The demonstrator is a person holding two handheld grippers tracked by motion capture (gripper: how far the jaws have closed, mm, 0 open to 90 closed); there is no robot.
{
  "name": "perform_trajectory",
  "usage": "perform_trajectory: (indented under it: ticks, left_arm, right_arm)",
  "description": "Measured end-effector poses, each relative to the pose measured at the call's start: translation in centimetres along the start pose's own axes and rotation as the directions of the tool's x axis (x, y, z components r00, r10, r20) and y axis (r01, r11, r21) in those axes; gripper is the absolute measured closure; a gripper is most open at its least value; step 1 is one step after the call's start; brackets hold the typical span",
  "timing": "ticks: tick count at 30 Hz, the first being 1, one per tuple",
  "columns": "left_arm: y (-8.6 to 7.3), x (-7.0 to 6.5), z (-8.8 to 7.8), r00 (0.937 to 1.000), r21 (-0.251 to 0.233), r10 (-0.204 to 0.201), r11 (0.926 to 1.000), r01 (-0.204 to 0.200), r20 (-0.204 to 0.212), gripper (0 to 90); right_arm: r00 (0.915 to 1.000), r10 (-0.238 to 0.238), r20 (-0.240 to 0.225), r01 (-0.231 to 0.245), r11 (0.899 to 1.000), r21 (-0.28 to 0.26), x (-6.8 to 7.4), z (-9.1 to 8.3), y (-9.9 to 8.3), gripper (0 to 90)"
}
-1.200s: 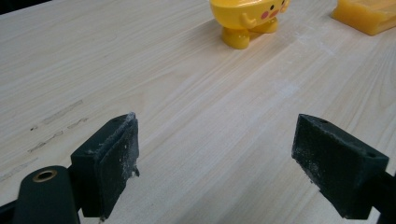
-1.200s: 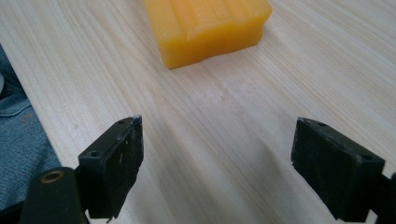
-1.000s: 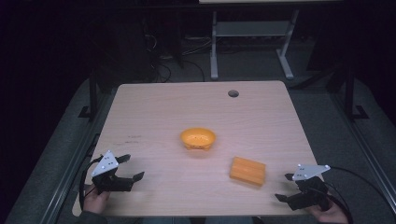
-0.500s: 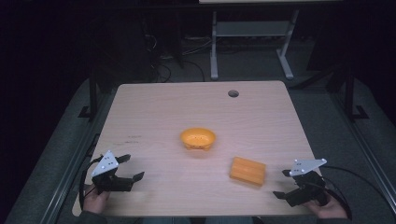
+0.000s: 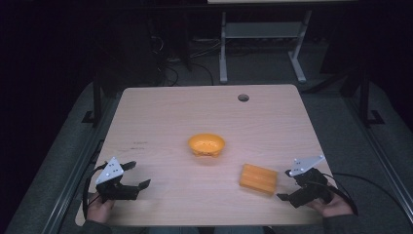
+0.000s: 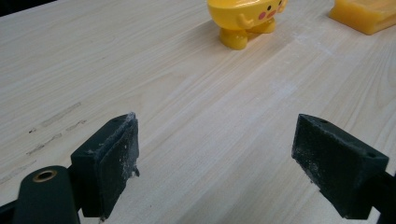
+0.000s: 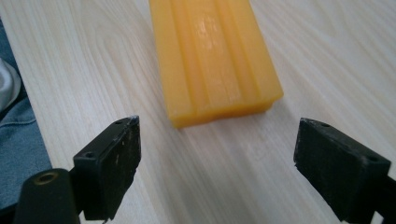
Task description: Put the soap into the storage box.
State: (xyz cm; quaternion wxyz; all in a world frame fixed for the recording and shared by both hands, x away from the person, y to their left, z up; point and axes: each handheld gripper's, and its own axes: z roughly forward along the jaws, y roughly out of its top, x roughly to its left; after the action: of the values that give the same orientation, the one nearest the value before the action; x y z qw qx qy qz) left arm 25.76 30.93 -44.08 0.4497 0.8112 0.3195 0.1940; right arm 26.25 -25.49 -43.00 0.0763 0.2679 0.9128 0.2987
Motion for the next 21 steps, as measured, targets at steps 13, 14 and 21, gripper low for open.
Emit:
perform_trajectory:
  ticks: [13,14,21]
  left_arm:
    - [0.0,0.0,0.0,1.0000,-0.005,0.001,1.0000,-0.001,0.000,14.3]
    - [0.0,0.1,0.0,1.0000,-0.004,0.005,1.0000,-0.005,0.000,14.3]
    - [0.1,0.1,-0.1,0.9999,-0.001,0.013,0.9999,-0.013,0.002,14.3]
  right_arm:
    - [0.9970,-0.077,0.003,0.077,0.997,0.018,-0.2,0.1,2.9,14.2]
    - [0.9961,-0.088,0.005,0.088,0.996,0.023,-0.2,0.1,3.1,14.2]
    - [0.9921,-0.125,-0.016,0.125,0.991,0.040,-0.2,0.7,4.8,14.2]
